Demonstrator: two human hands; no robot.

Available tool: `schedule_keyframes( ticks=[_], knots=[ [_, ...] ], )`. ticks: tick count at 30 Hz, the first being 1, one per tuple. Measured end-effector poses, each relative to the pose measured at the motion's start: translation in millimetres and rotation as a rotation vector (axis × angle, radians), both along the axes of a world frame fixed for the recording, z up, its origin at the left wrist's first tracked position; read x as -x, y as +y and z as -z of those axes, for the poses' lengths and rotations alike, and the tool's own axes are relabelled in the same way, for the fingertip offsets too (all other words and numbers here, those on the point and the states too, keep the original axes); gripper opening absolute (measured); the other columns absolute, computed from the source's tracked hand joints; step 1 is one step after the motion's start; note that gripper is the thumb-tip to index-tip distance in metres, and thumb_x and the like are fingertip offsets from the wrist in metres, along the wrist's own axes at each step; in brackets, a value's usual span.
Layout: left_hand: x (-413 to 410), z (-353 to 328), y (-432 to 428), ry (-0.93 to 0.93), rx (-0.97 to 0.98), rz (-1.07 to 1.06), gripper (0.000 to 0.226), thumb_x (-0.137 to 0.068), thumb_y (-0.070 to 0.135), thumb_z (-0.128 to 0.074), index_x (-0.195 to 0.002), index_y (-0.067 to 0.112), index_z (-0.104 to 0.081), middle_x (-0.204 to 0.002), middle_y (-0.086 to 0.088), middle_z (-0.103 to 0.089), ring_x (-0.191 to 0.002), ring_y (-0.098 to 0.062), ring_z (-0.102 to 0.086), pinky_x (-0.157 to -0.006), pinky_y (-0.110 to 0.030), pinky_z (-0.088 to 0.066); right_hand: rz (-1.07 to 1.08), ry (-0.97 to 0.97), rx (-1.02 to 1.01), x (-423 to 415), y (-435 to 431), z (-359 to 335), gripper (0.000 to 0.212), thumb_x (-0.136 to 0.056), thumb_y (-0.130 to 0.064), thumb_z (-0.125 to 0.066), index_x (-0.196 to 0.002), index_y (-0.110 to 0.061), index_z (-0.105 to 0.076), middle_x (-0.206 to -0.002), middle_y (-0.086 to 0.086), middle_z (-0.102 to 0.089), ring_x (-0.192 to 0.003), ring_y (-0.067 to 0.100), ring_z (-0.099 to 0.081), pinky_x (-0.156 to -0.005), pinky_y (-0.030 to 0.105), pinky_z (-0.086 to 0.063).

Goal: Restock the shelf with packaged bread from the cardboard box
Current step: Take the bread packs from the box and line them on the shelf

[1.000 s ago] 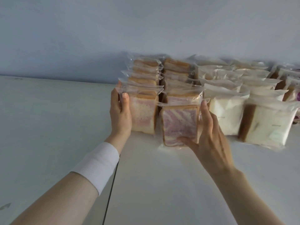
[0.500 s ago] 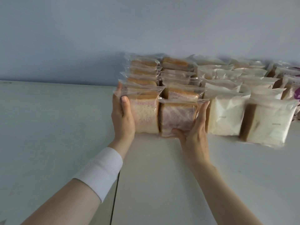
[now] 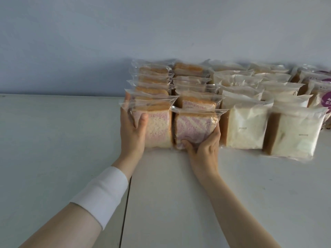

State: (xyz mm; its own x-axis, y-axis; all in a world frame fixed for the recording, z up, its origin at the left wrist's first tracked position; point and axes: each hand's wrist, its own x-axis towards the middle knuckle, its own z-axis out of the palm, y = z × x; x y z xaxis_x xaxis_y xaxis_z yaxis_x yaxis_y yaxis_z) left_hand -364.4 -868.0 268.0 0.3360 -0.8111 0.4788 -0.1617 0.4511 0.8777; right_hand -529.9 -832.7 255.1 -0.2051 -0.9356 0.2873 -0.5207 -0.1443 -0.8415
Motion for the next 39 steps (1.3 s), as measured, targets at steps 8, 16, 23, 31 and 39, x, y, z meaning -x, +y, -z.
schedule_keyframes(
  ticks=[8,16,23,31,39],
  knots=[
    [3.1,-1.1,0.1,-0.033,-0.041,-0.042,0.062,-0.079,0.047,-0.051,-0.135,0.033,-0.027,-0.134,0.017,-0.04,-0.121,0.012,-0.039,-0.099,-0.003,-0.029,-0.024,-0.06,-0.09,3.5,-4.9,-4.4,0.099,-0.078,-0.022,-0.071,-0.146,-0.007,-0.001,-0.154,0.006,-0.014,-0.143,0.019,-0.015,-0.117,0.037,-0.016],
    [-8.7,-12.6,17.1,-0.128,-0.111,-0.038,0.108,-0.073,0.072,-0.048,-0.146,0.008,-0.002,-0.156,-0.006,-0.004,-0.143,-0.012,-0.008,-0.119,-0.027,-0.008,-0.094,-0.002,-0.107,17.1,1.1,-8.3,0.106,-0.076,-0.025,-0.074,-0.147,-0.007,0.003,-0.156,0.006,-0.009,-0.144,0.018,-0.01,-0.117,0.029,-0.012],
    [17.3,-69.0,8.6,-1.316,0.289,-0.018,0.095,-0.066,0.072,-0.051,-0.14,0.013,-0.035,-0.148,-0.018,-0.033,-0.139,-0.036,-0.025,-0.113,-0.054,-0.014,-0.057,0.057,-0.086,19.9,13.6,-0.7,0.107,-0.073,-0.022,-0.077,-0.147,-0.007,-0.002,-0.155,0.008,-0.017,-0.142,0.018,-0.018,-0.109,0.017,-0.014],
    [25.1,-73.1,-17.1,-1.556,0.186,0.059,0.073,-0.07,0.048,-0.071,-0.132,0.015,-0.049,-0.138,-0.01,-0.048,-0.118,-0.034,-0.052,-0.091,-0.049,-0.045,0.015,0.105,-0.098,6.5,-6.1,2.3,0.098,-0.079,-0.019,-0.07,-0.147,-0.006,0.0,-0.156,0.01,-0.012,-0.144,0.021,-0.015,-0.114,0.027,-0.014],
    [25.8,-71.1,-22.0,-1.58,0.247,0.026,0.071,-0.067,0.045,-0.074,-0.126,0.011,-0.054,-0.13,-0.013,-0.055,-0.112,-0.036,-0.056,-0.082,-0.05,-0.049,0.001,0.118,-0.199,3.7,-14.9,-1.6,0.102,-0.08,-0.027,-0.068,-0.147,-0.005,0.005,-0.156,0.011,-0.01,-0.144,0.022,-0.01,-0.113,0.025,-0.008]
  ],
)
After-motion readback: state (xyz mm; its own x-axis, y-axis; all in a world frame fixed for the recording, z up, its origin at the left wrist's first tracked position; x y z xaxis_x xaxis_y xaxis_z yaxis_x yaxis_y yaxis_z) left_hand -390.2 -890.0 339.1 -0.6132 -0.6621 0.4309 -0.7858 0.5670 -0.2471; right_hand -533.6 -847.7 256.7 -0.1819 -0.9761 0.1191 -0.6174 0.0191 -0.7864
